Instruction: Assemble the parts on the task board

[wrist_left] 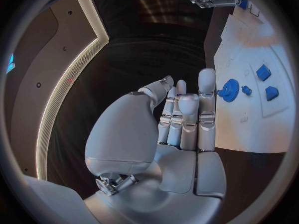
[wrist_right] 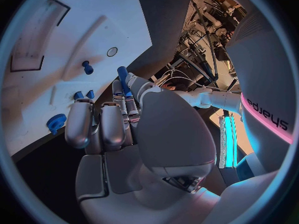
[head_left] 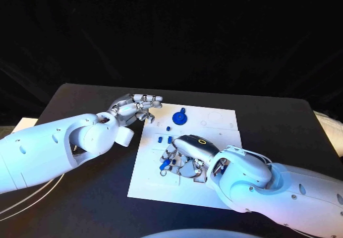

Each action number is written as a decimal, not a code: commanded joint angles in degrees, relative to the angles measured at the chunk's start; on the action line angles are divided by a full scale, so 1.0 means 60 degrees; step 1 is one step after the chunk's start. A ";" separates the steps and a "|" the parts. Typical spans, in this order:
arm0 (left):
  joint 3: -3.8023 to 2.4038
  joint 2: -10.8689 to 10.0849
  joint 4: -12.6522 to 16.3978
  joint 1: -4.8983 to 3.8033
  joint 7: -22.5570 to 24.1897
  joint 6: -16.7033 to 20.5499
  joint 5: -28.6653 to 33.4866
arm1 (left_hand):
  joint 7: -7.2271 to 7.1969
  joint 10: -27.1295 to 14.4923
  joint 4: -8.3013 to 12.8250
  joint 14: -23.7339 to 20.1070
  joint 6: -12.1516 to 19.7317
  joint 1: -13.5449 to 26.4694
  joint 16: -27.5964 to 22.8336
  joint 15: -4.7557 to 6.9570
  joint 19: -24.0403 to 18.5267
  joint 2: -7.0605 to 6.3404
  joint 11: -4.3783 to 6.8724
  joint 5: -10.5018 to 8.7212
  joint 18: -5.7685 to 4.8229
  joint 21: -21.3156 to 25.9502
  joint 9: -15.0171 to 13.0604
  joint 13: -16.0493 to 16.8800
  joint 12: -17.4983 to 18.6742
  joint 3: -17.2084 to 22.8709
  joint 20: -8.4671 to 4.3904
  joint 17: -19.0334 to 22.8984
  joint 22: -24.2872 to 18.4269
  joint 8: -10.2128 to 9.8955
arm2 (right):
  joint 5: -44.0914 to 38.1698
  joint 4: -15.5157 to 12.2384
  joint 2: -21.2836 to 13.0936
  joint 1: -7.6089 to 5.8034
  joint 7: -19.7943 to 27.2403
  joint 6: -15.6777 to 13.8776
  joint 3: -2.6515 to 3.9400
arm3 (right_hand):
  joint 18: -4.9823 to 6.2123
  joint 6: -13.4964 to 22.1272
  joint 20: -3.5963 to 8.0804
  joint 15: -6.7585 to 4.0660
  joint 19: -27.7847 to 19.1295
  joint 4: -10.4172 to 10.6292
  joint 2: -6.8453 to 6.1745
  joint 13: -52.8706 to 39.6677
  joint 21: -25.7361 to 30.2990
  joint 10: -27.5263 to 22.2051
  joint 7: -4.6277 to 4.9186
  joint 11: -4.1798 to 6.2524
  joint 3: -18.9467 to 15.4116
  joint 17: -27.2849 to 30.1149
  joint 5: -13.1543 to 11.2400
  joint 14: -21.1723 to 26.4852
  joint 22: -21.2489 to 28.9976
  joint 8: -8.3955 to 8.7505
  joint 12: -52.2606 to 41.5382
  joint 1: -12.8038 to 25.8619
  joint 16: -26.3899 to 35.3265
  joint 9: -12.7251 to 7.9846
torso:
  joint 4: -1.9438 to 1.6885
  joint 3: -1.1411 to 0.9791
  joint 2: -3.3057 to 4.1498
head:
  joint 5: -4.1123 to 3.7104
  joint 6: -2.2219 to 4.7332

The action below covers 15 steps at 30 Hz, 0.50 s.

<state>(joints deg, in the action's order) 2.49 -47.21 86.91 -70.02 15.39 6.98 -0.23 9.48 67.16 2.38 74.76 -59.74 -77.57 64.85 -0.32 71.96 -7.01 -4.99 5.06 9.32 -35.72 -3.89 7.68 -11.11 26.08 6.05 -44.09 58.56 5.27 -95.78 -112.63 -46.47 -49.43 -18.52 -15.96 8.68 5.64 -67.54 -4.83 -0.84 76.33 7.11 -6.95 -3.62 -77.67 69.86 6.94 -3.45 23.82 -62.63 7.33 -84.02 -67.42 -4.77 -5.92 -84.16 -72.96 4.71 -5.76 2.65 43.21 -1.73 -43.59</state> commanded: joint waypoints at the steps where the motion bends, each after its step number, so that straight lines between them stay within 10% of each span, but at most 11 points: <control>1: -0.0006 0.0012 0.0036 0.0001 0.0038 -0.0147 -0.0022 | 0.0016 -0.0046 -0.0017 -0.0081 0.0052 0.0026 -0.0055 -0.0018 -0.0056 0.0060 -0.0026 0.0015 0.0068 0.0045 0.0010 0.0009 -0.0057 -0.0048 0.0021 0.0008 -0.0008 -0.0059 | -0.0233 0.0126 0.0139 0.0050 0.0180 0.0353 -0.0034 | -0.0111 0.0016 -0.0058 -0.0010 -0.0021 0.0002 -0.0007 -0.0013 0.0006 -0.0005 0.0050 -0.0046 0.0056 0.0011 0.0040 -0.0285 0.0016 0.0009 0.0037 -0.0049 -0.0030 0.0007 | -0.0004 -0.0008 0.0004 | 0.0025 -0.0005; 15: -0.0005 0.0004 0.0049 0.0001 0.0044 -0.0133 -0.0022 | 0.0016 -0.0046 -0.0017 -0.0081 0.0052 0.0026 -0.0055 -0.0018 -0.0056 0.0060 -0.0026 0.0015 0.0068 0.0045 0.0010 0.0009 -0.0057 -0.0048 0.0021 0.0008 -0.0008 -0.0059 | -0.0667 0.0400 0.0325 0.0172 -0.0221 0.0959 -0.0084 | -0.0110 0.0013 -0.0071 0.0003 -0.0027 -0.0005 -0.0042 -0.0024 0.0003 0.0029 0.0065 -0.0059 0.0044 0.0026 0.0074 -0.0281 0.0016 0.0018 0.0058 0.0021 -0.0028 0.0010 | 0.0010 -0.0018 0.0002 | 0.0059 -0.0040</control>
<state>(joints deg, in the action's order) 2.49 -47.23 87.03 -70.02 15.37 6.99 -0.23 9.48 67.16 2.38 74.77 -59.75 -77.57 64.85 -0.32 71.96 -7.01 -4.99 5.06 9.32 -35.72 -3.90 7.67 -11.11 26.09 6.05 -44.09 58.57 5.27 -97.70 -110.27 -44.63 -48.47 -18.86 -12.66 8.20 5.65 -67.45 -4.83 -0.83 76.33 7.12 -6.96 -3.71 -77.67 69.76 7.04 -3.55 23.81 -62.52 7.55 -84.02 -67.37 -4.49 -5.83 -84.16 -72.95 4.70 -5.69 2.55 43.25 -1.43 -43.80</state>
